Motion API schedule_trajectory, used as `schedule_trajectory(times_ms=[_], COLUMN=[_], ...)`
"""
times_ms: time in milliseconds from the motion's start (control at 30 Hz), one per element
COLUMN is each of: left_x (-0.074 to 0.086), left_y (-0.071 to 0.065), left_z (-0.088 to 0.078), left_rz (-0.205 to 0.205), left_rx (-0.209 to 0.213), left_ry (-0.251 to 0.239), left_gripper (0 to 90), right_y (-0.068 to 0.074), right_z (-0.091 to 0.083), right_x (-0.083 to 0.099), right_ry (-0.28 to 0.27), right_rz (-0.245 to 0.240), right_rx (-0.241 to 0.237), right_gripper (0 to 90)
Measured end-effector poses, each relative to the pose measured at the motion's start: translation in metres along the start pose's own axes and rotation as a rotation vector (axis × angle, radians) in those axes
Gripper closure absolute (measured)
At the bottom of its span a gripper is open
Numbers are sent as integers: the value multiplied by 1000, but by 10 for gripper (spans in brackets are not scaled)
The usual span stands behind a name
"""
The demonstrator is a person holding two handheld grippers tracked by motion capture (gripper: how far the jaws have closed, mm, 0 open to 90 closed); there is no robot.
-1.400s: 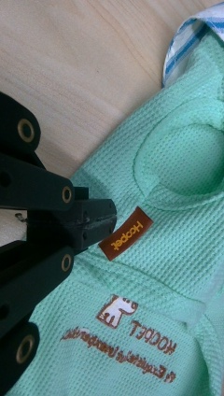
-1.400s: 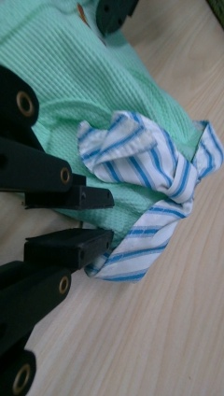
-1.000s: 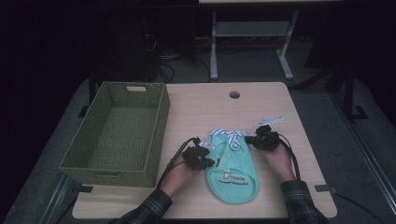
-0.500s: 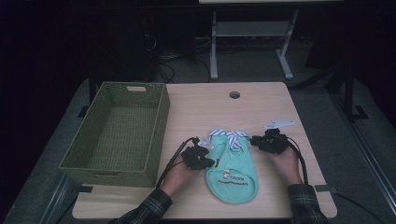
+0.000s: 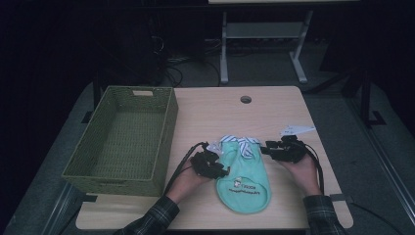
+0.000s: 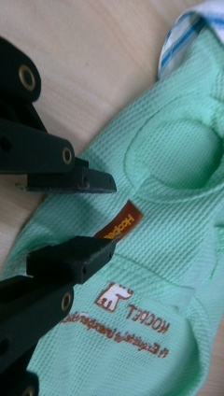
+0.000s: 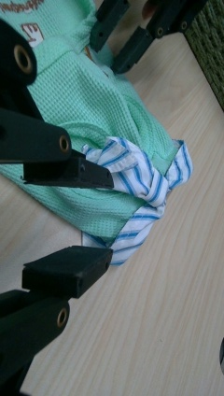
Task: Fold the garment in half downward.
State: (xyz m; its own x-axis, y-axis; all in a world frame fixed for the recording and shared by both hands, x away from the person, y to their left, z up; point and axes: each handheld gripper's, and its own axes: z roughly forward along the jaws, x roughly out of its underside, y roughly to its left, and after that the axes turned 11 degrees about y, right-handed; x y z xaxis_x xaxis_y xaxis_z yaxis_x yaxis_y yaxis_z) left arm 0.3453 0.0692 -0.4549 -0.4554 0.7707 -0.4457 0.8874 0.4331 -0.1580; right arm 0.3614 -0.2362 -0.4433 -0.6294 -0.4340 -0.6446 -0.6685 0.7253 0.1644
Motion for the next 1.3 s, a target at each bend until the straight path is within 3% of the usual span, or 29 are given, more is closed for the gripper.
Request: schedule_trajectory(times_ms=[300, 567, 733, 867, 1033, 1300], left_x=[-12, -25, -31, -36, -43, -54], left_y=[8, 25, 39, 50, 62, 76], left_z=[-12, -16, -19, -20, -21, -18], left_rz=[-2, -29, -55, -66, -74, -83], left_rx=[-56, -84, -126, -133, -148, -161], left_ry=[-9, -1, -19, -31, -42, -60], left_gripper=[535, 466, 422, 431, 431, 431], right_y=[0, -3, -8, -13, -25, -30], right_z=[1, 6, 7, 14, 25, 35], right_x=[-8, -23, -31, -35, -32, -34], right_ry=[29, 53, 47, 40, 46, 59], right_rz=[-12, -31, -27, -33, 3, 19], right_rx=[-1, 16, 20, 19, 0, -13], right_gripper=[565, 553, 554, 561, 571, 581])
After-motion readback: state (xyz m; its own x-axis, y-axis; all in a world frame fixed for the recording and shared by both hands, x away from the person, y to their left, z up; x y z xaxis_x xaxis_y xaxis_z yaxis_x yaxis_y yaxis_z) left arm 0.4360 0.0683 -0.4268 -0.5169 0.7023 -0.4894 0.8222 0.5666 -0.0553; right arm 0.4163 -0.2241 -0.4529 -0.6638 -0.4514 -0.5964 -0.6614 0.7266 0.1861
